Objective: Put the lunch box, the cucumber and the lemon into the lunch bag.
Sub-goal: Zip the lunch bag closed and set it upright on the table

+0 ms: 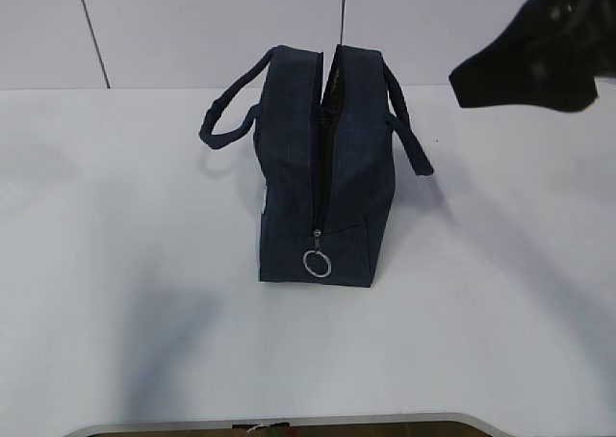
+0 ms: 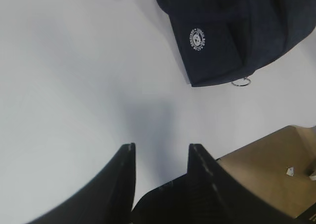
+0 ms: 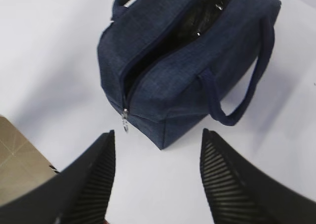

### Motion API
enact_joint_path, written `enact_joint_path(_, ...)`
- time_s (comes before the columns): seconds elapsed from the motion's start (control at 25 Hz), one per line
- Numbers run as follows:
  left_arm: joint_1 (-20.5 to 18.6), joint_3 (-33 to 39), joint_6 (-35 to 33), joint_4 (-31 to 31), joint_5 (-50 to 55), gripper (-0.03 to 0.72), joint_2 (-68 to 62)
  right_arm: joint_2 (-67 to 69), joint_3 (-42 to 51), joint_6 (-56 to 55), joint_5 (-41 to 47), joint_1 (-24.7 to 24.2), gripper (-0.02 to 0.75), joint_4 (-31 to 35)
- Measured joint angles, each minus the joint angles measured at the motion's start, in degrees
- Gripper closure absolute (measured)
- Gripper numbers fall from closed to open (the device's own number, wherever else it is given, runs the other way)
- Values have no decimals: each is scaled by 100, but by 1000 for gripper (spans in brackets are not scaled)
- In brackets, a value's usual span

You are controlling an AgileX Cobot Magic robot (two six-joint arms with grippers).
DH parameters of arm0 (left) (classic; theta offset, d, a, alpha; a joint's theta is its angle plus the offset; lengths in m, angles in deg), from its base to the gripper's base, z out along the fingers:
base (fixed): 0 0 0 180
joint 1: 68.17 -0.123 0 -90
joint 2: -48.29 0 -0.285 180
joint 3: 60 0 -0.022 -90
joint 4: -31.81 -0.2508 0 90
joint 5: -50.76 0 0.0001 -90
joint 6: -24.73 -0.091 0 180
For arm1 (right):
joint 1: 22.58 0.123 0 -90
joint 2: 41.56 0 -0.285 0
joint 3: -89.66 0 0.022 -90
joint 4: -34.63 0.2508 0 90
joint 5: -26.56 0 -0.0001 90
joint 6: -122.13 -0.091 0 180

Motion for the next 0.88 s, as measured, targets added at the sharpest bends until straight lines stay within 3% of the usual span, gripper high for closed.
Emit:
enact_joint_path(0.2, 0, 0, 67, 75, 13, 436, 76, -722, 1225, 1160, -940, 0, 297, 1175)
enact_joint_path(0.48, 0, 0, 70, 87, 25, 436, 460, -1076, 2532, 3906, -1778, 0, 297, 3666)
enact_joint_path(0.68, 0, 0, 70, 87, 37, 436, 880, -983, 3051, 5647, -1926, 0, 297, 5279)
enact_joint_path(0.88, 0, 269, 70, 87, 37, 436, 1462, -530, 3189, 6261, -2063, 0, 297, 6484)
